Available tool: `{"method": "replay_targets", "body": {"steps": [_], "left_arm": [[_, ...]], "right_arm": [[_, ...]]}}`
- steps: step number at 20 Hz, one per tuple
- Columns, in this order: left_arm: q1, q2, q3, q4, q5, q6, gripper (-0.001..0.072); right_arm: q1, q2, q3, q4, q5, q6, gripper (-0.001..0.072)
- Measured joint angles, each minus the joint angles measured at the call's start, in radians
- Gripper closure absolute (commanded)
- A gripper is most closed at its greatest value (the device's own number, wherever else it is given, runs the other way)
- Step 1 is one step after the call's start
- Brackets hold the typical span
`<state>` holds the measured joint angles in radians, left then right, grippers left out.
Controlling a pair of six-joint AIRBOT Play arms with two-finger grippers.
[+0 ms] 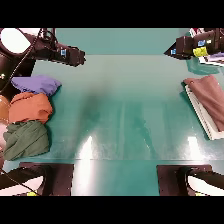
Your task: Fold the shirts.
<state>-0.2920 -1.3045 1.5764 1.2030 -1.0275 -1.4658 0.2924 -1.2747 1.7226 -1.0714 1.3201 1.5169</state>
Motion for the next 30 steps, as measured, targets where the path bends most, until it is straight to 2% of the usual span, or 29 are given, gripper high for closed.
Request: {"method": "replay_targets", "body": {"steps": [5, 7, 12, 18, 22, 23, 24, 25, 30], "left_arm": [[0.000, 0.000, 0.000, 0.006, 0.031, 0.005, 0.0671], [0.014, 0.001, 0.005, 0.071, 0.045, 0.013, 0.0099], [0.160, 0.000, -0.026, 0.370, 0.010, -0.047, 0.0095], [0.389, -0.032, -0.264, 0.455, 0.107, -0.105, 0.0095], [0.444, -0.122, -0.341, 0.430, 0.178, -0.122, 0.0097], [0.451, -0.138, -0.349, 0.426, 0.192, -0.124, 0.0136], [0.455, -0.148, -0.353, 0.422, 0.201, -0.127, 0.0434], [0.458, -0.155, -0.354, 0.420, 0.204, -0.127, 0.0683], [0.465, -0.101, -0.275, 0.415, 0.171, -0.130, 0.0684]], "right_arm": [[0.000, 0.000, 0.000, 0.006, 0.000, 0.000, 0.0696], [0.000, 0.000, 0.000, 0.006, 0.000, 0.000, 0.0696], [0.000, 0.000, 0.000, 0.007, 0.000, 0.000, 0.0696], [0.000, 0.000, 0.000, 0.007, -0.006, 0.001, 0.0696], [0.000, 0.000, 0.000, 0.007, -0.007, 0.002, 0.0696], [0.000, 0.000, 0.000, 0.007, -0.008, 0.002, 0.0696], [0.000, 0.000, 0.000, 0.007, -0.008, 0.002, 0.0696], [0.000, 0.000, 0.000, 0.007, -0.008, 0.002, 0.0696], [-0.027, 0.034, 0.000, 0.006, -0.016, 0.002, 0.0696]]}}
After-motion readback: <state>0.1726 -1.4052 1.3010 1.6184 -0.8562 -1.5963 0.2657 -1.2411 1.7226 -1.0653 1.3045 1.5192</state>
